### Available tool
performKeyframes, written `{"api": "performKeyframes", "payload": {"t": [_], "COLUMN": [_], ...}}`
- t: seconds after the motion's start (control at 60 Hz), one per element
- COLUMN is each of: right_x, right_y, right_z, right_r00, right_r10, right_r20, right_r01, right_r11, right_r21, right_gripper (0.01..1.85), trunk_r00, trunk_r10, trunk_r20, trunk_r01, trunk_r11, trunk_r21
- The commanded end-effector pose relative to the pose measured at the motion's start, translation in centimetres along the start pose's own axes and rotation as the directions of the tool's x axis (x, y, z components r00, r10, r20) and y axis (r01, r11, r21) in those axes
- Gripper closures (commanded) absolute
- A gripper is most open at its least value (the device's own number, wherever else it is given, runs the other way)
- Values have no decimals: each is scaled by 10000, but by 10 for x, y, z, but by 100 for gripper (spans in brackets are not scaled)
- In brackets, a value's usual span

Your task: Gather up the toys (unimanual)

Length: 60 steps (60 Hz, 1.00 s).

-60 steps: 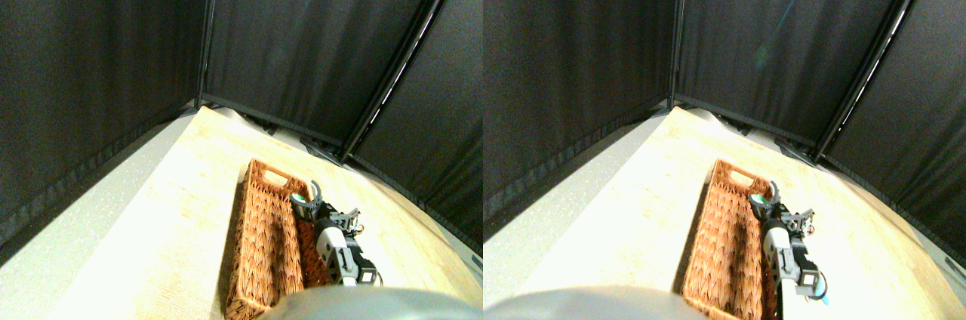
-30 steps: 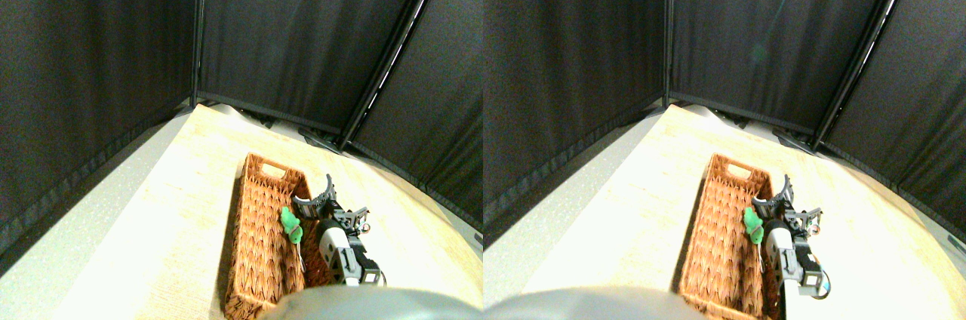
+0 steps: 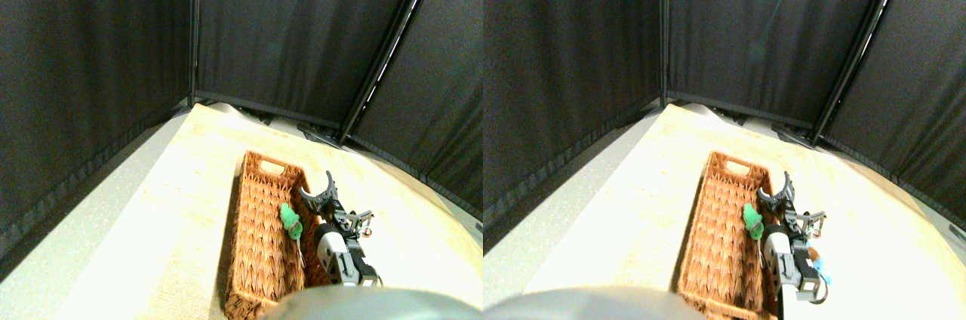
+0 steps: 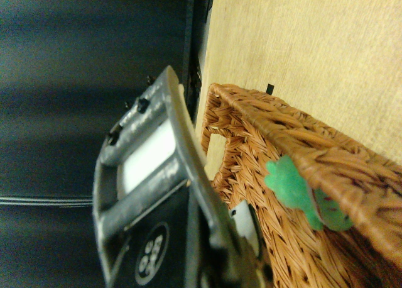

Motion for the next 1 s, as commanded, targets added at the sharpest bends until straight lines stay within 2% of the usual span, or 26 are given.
{"api": "performKeyframes", "payload": {"t": [0.017,0.05,0.117,0.183,0.367,0.433,0.517,0.567,0.633,0.7,0.783,0.8,0.85,1.0], "right_x": [-23,-24,-28,-34,-49,-54,-56,-59,-59,-57,-56,-54,-53,-49], "right_y": [-77,-78,-81,-81,-78,-83,-93,-100,-110,-116,-115,-114,-112,-100], "right_z": [99,95,84,70,43,34,28,26,27,33,40,46,51,74], "right_r00": [9531,9531,9619,9688,9716,9670,9581,9466,9299,9257,9245,9239,9262,9311], "right_r10": [626,561,242,218,133,-38,147,83,-145,-301,-346,-304,-180,157], "right_r20": [2962,2974,2724,2469,2361,2547,2861,3222,3675,3771,3796,3815,3766,3645], "right_r01": [-497,-439,-81,-48,41,57,-45,43,142,187,141,129,148,78], "right_r11": [9975,9979,9982,9976,9973,10000,9993,9993,9999,9992,9983,9988,9998,9980], "right_r21": [-509,-478,-600,-691,-730,-67,-365,-384,36,339,565,483,112,-627], "right_gripper": [130,131,130,128,127,131,136,139,145,146,148,149,148,146], "trunk_r00": [9946,9946,9951,9953,9939,9936,9934,9934,9933,9932,9923,9913,9906,9901], "trunk_r10": [-991,-991,-930,-909,-1055,-1082,-1108,-1117,-1121,-1135,-1198,-1279,-1332,-1366], "trunk_r20": [-311,-311,-331,-339,-336,-330,-281,-271,-268,-273,-307,-300,-303,-308], "trunk_r01": [1022,1022,962,942,1083,1108,1128,1135,1139,1153,1220,1301,1355,1390], "trunk_r11": [9877,9877,9887,9892,9891,9895,9900,9903,9903,9901,9888,9873,9863,9856], "trunk_r21": [1183,1183,1152,1120,1000,930,851,803,791,797,861,910,944,959]}}
